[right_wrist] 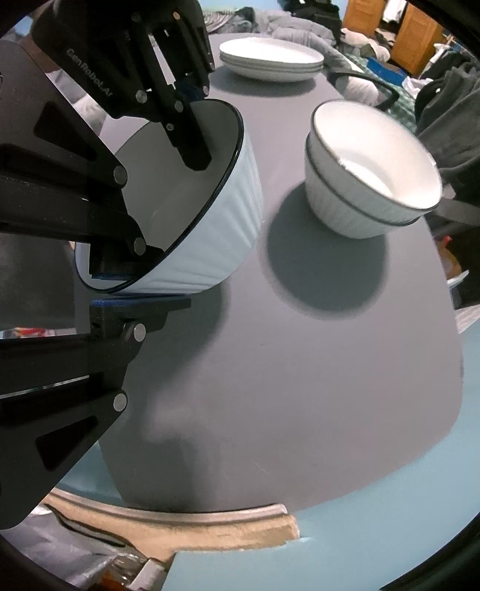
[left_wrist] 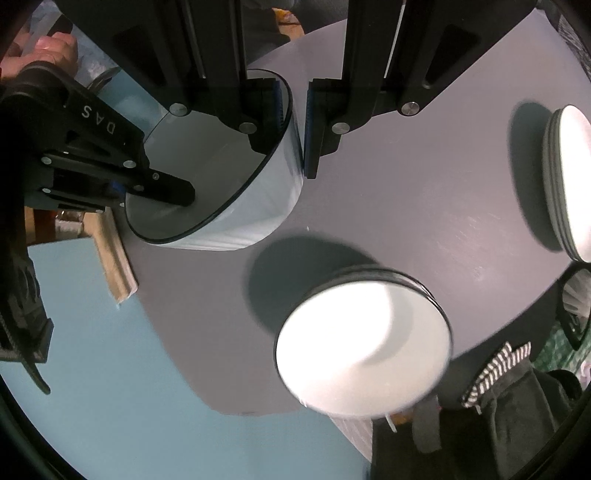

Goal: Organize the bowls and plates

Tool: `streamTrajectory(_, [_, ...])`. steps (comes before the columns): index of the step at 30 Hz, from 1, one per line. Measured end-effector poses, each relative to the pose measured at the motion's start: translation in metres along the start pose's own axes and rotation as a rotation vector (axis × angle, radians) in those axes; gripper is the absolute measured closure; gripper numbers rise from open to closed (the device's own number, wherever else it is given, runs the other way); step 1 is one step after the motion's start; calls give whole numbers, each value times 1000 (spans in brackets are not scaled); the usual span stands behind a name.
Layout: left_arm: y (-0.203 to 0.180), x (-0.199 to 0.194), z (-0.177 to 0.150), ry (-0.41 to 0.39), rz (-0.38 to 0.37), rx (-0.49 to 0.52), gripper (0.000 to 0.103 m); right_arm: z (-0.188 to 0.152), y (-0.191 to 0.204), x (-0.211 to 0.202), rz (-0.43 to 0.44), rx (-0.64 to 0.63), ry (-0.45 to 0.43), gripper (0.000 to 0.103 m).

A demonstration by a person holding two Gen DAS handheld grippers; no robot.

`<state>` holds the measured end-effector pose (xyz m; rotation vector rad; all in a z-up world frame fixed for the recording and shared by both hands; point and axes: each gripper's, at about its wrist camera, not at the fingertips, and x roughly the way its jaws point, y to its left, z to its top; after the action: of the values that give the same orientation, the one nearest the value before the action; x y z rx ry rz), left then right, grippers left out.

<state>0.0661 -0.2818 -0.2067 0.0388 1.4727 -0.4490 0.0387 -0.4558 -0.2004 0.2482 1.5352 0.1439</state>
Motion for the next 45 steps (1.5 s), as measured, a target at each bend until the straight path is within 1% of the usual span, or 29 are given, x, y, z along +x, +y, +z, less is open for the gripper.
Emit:
streamTrajectory(5, [2,-22,1,-52,3,-13,94,1,2,-11,17,-4,-31,96])
streamTrajectory(7, [2,-32,10,-66,6,-18,94,3,2,-14,22,-6,-42,96])
streamTrajectory(13, [11,-49,21,-107,10,-46,94,10,10,-16,30,-31,-72,96])
streamTrajectory(24, [37,-70,53,-170,40,-107,94,53,41,-27,37,-88,-108,96])
streamTrajectory(28, [44,-69,65,-171,71,-121,94,72,49,-25,38,-108,-108,96])
streamTrajectory(32, [55,-61,76,-158,79,-142,94,84,52,-20,35,-120,-97,96])
streamTrajectory(41, [65,-43,89,-122,114,-174,94,100,54,-5,39,-114,-48,96])
streamTrajectory(45, [68,-36,93,-107,113,-176,94,105,53,0,32,-114,-34,95])
